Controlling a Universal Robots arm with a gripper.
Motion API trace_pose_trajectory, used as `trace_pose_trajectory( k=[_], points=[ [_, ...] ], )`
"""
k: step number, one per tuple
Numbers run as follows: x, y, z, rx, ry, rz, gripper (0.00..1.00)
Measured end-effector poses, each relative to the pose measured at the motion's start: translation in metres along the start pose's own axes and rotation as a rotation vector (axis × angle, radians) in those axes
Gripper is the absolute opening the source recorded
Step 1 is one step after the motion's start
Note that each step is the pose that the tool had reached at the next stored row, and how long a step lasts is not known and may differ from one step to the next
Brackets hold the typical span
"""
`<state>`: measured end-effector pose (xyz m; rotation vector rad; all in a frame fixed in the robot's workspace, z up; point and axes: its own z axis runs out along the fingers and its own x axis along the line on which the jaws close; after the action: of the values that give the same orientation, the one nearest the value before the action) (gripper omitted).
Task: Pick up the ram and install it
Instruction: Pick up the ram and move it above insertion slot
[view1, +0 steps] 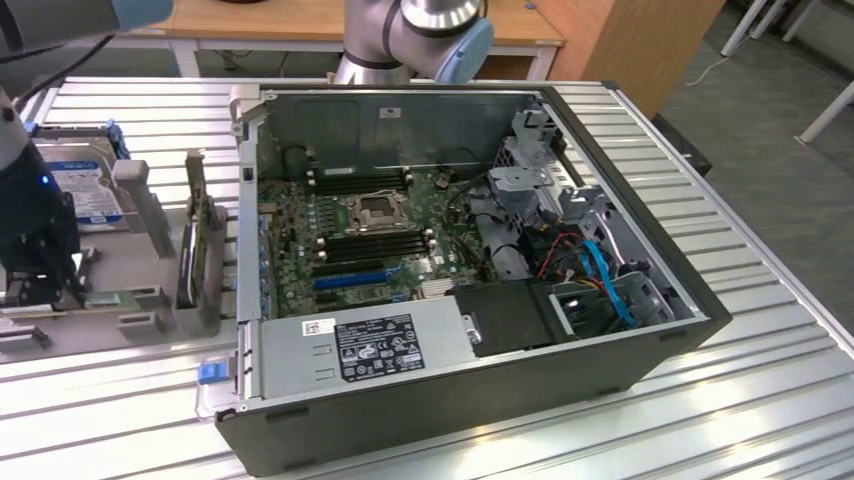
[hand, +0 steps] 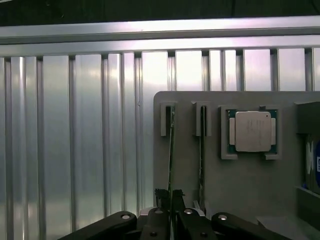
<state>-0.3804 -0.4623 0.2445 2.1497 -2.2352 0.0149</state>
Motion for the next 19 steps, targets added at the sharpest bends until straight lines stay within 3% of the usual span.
trace_pose_trajectory(
  k=[7, 19],
  points=[
    [0.0, 0.0003, -0.0103, 0.0037, 0.0022, -0.105, 0.14],
    [0.002, 0.0017, -0.0644, 0.0052, 0.0055, -0.146, 0.14]
  ],
)
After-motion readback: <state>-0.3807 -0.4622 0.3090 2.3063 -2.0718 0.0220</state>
